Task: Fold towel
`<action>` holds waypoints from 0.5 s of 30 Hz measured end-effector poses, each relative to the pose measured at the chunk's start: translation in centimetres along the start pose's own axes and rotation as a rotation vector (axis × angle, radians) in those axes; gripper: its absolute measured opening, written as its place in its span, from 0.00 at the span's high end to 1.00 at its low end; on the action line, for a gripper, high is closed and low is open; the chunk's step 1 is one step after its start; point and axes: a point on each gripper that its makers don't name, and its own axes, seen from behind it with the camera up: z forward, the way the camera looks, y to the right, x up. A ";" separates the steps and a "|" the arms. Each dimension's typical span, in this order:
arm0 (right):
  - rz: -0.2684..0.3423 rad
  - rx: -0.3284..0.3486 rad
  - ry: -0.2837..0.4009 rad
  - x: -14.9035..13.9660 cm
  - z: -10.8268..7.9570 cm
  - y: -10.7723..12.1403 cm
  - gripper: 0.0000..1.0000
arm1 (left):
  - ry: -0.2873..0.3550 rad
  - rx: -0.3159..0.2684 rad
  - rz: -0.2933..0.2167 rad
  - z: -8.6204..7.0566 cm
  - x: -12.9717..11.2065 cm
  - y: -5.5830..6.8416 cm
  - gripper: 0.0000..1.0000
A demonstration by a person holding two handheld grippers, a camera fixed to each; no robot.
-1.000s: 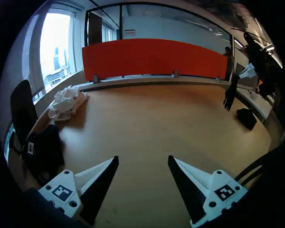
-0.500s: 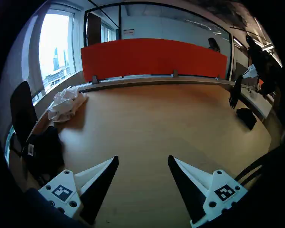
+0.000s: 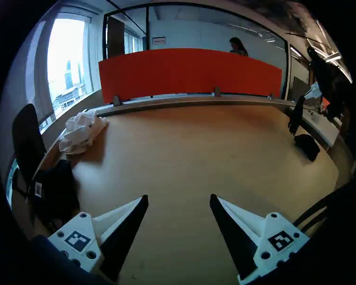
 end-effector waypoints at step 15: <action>0.022 -0.007 -0.037 -2.9 -0.8 0.5 0.94 | -0.005 -0.008 0.005 0.1 -0.1 0.4 0.04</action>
